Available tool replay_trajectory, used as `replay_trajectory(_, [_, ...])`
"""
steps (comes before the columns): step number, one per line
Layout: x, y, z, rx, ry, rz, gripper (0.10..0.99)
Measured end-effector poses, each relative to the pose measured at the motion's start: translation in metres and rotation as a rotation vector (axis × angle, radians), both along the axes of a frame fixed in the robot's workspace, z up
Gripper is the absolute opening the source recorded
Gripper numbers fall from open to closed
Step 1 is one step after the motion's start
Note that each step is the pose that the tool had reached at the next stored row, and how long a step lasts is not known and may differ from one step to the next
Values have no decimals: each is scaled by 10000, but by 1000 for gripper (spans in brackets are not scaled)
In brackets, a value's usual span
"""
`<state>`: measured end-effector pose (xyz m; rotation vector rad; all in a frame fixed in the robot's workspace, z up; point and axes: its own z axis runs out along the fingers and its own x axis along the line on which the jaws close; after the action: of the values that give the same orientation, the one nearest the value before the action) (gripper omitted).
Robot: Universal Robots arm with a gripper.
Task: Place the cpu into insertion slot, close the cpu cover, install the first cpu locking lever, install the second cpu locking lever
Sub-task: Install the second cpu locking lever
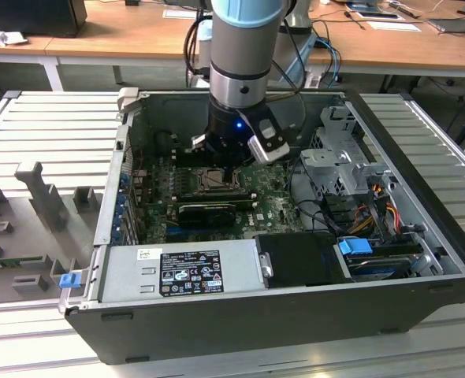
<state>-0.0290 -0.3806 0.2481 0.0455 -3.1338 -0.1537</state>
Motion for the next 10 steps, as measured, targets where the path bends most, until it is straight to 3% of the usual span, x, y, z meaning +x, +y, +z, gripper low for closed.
replay_trajectory(2, [-96, -16, -7, 5, 0, -1, 106])
replay_trajectory(4, [-136, -17, -21, 7, 0, 0, 106])
replay_trajectory(10, [-167, -18, -147, 5, 0, 1, 106])
